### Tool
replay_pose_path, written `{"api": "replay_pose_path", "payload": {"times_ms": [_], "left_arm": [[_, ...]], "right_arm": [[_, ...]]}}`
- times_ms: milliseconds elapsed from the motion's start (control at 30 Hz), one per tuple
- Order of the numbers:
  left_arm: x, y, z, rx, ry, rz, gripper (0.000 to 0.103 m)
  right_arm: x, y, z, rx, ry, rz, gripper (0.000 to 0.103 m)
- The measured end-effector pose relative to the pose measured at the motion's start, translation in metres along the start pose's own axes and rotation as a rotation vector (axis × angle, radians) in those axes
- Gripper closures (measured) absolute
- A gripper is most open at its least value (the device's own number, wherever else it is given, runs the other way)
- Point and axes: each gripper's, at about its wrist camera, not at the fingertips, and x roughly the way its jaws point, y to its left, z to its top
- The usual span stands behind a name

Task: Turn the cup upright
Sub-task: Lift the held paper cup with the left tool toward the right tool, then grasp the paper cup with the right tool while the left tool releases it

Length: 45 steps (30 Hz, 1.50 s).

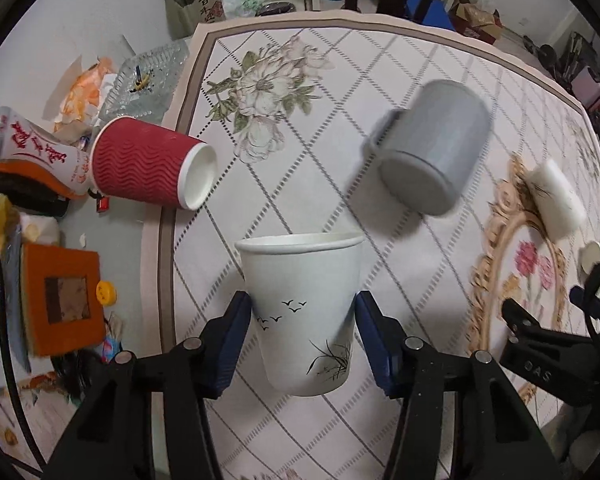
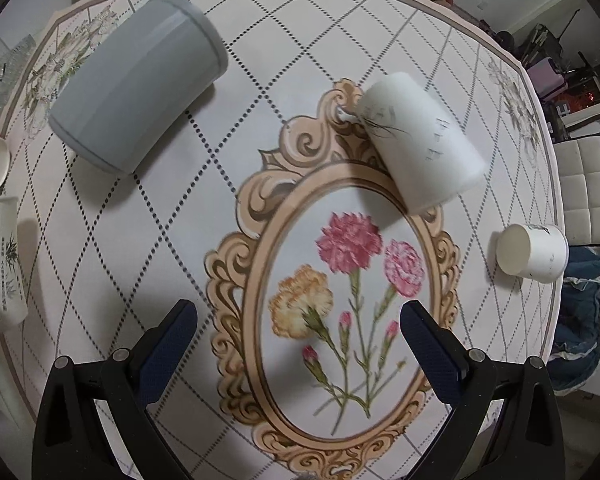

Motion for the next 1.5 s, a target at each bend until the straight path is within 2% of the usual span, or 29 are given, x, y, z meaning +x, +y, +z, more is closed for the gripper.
{"api": "replay_pose_path", "payload": {"times_ms": [233, 333, 567, 767, 1000, 1300, 1433, 1500], "left_arm": [[-0.032, -0.049, -0.042, -0.017, 0.019, -0.019, 0.052], [-0.037, -0.084, -0.057, -0.007, 0.037, -0.036, 0.052], [-0.020, -0.157, -0.088, -0.007, 0.101, -0.087, 0.052], [0.002, -0.202, -0.099, 0.013, 0.133, -0.084, 0.052], [0.029, -0.217, -0.102, 0.008, 0.166, -0.076, 0.052], [0.030, -0.218, -0.092, 0.023, 0.159, -0.072, 0.049], [0.029, -0.217, -0.088, 0.019, 0.159, -0.067, 0.049], [0.027, -0.216, -0.086, 0.024, 0.155, -0.046, 0.044]], "right_arm": [[-0.005, -0.050, -0.034, -0.001, -0.008, 0.027, 0.001], [-0.003, -0.077, -0.051, 0.008, 0.002, 0.033, 0.001], [0.021, -0.140, -0.087, 0.024, 0.039, 0.031, 0.001], [0.046, -0.191, -0.104, 0.069, 0.074, 0.033, 0.001], [0.061, -0.217, -0.120, 0.082, 0.101, 0.020, 0.001], [0.068, -0.236, -0.122, 0.100, 0.106, 0.018, 0.001], [0.071, -0.244, -0.113, 0.105, 0.096, 0.021, 0.001], [0.064, -0.239, -0.113, 0.105, 0.092, 0.018, 0.001]]}}
